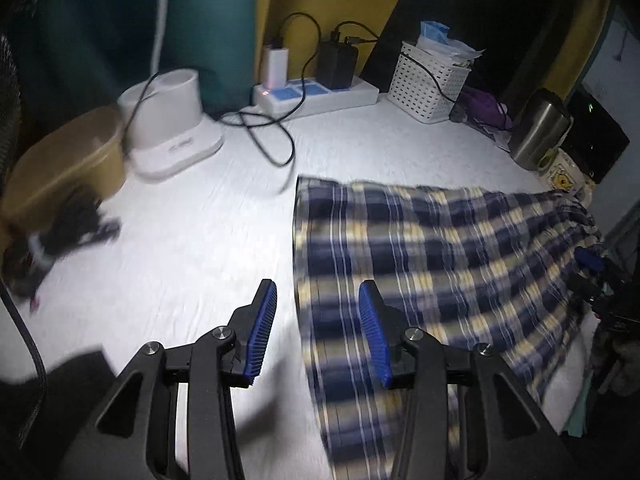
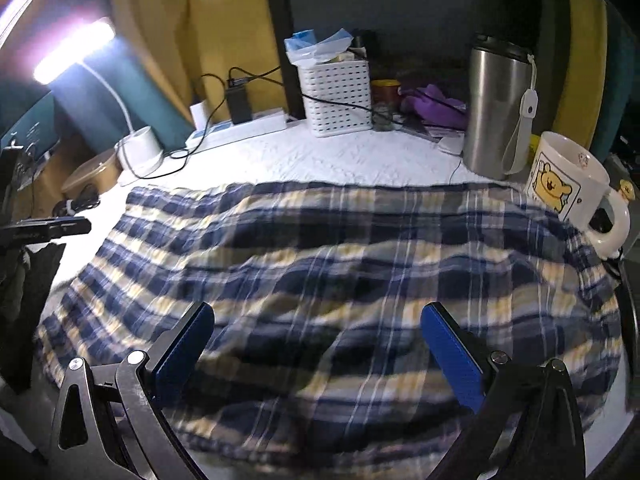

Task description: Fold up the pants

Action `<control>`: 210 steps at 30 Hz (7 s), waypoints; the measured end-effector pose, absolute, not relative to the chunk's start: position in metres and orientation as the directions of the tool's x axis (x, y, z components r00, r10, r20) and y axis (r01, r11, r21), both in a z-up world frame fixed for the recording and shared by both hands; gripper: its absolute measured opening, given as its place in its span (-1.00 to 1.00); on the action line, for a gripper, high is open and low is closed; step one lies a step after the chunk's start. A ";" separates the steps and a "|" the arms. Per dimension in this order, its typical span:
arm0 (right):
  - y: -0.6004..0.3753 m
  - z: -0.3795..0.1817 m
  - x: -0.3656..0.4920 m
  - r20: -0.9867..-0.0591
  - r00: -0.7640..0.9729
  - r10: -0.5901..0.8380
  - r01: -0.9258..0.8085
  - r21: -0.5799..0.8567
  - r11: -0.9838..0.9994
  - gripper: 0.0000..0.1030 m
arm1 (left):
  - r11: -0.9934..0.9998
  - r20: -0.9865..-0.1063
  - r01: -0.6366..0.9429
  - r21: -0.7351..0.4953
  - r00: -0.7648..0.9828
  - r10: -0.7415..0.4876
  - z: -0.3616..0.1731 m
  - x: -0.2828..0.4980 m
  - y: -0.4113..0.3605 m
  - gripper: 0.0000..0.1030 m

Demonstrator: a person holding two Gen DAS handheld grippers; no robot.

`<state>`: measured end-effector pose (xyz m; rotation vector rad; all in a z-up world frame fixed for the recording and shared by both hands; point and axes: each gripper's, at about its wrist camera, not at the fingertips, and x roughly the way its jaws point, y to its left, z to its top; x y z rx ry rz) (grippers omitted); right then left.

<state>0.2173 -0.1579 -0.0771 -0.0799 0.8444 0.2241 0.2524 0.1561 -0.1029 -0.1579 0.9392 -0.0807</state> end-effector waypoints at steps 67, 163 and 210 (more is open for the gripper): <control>-0.122 -0.112 0.344 -0.856 0.516 0.016 -0.071 -0.024 0.997 0.92 | 0.991 -0.810 -0.004 -0.136 0.576 -0.109 -0.134 0.270 0.168 0.03; -0.302 -0.089 0.171 -0.742 0.646 -0.178 0.142 -0.112 0.983 0.83 | 0.959 -0.808 0.247 -0.142 0.531 -0.256 -0.131 0.258 -0.083 -0.55; -0.248 -0.099 0.153 -0.778 0.625 0.060 0.047 0.114 0.992 1.00 | 0.987 -0.746 -0.098 -0.126 0.665 -0.029 -0.109 0.197 0.094 -0.07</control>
